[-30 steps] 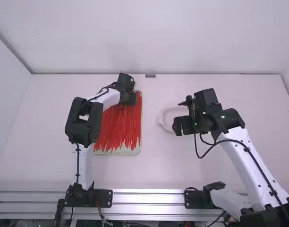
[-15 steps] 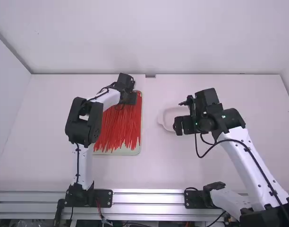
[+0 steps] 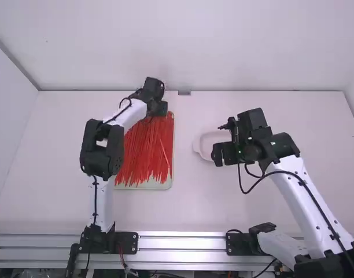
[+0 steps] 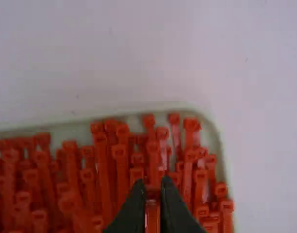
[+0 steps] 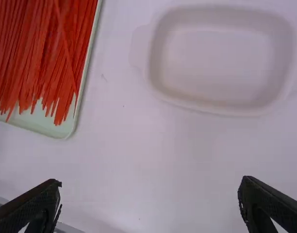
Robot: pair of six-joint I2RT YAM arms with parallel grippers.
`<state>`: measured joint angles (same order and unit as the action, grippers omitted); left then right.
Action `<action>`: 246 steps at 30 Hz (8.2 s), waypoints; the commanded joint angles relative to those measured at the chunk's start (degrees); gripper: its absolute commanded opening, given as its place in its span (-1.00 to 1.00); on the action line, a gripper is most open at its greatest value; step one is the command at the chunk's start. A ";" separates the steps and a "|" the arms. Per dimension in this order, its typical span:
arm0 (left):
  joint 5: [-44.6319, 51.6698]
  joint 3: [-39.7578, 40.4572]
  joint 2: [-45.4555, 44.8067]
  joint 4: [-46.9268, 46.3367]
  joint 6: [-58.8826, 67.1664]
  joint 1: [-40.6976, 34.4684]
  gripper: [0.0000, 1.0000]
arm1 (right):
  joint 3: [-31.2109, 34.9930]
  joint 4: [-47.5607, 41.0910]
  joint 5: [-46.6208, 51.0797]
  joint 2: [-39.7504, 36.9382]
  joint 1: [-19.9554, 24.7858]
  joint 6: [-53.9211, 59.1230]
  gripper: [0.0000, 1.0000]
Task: Fasten the cable tie
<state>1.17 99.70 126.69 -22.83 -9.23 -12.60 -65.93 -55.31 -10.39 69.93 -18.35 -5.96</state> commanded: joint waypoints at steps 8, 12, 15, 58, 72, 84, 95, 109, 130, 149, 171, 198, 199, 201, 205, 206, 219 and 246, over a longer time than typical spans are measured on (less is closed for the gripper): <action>-0.61 15.87 0.57 -8.31 -0.35 0.94 -0.96 | -1.51 0.90 -0.31 -1.05 -0.79 -0.17 0.96; -0.85 20.37 0.13 -10.36 0.39 0.96 -0.97 | -1.51 1.01 -0.28 -1.05 -0.79 0.00 0.96; -0.85 22.93 -0.07 -11.65 1.16 0.90 -0.97 | -1.51 1.03 -0.26 -1.05 -0.79 -0.04 0.96; -5.77 23.98 -19.30 -32.76 0.48 -0.81 -0.96 | -1.51 5.38 -4.66 -1.05 -1.44 2.97 0.96; -9.75 23.98 -30.38 -36.15 0.55 -3.61 -0.97 | -1.51 8.72 -4.63 -1.05 -2.99 3.43 0.96; -11.52 8.85 -44.81 -30.97 -0.09 -5.40 -0.96 | -1.51 10.36 -5.05 -1.05 -2.99 3.41 0.96; -12.57 -19.98 -63.98 -12.55 -4.24 -5.40 -0.96 | -1.51 11.93 -9.79 -1.05 -4.04 3.96 0.96; 1.16 -38.69 -70.14 5.11 -10.86 -5.42 -0.96 | -1.51 17.86 -14.99 -1.05 -9.29 4.50 0.96; 20.83 -42.77 -65.53 25.46 -24.04 -6.73 -0.97 | -1.51 32.70 -15.54 -1.03 -10.91 -3.23 0.92; 20.26 -42.73 -62.03 34.69 -24.41 -10.23 -0.95 | -1.51 35.19 -15.85 -1.05 -11.67 -3.26 -0.43; 20.44 -42.64 -61.88 35.80 -25.97 -10.25 -0.77 | -1.51 35.41 -16.59 -1.05 -12.74 -1.44 -1.00; 54.40 -42.34 -60.72 56.28 -22.34 6.47 0.98 | -1.51 41.24 -56.13 -1.14 12.57 15.47 -1.00; 58.86 -42.34 -59.65 62.25 -24.76 7.54 0.98 | -1.51 43.60 -59.28 -1.03 13.53 15.41 -1.00; 62.18 -42.32 -58.64 68.15 -27.98 7.82 0.98 | -1.51 46.71 -62.01 -1.03 14.38 15.08 -1.00; 68.30 -38.75 -54.95 73.72 -32.54 6.93 0.98 | -1.51 53.72 -65.55 -0.92 15.32 11.30 -1.00; 68.30 -38.75 -54.95 73.72 -32.54 6.93 0.98 | -1.51 53.72 -65.55 -0.92 15.32 11.30 -1.00; 78.34 -21.00 -43.39 69.83 -31.54 0.00 0.96 | -1.51 59.78 -63.78 0.50 9.75 8.68 -1.00; 74.18 -13.94 -41.24 40.24 -6.84 -2.03 -0.03 | -1.51 71.56 -69.24 6.99 7.08 1.22 -1.00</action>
<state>76.64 84.12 85.45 17.19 -17.43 -14.41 -66.00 16.01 -79.11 76.71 -11.44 -4.43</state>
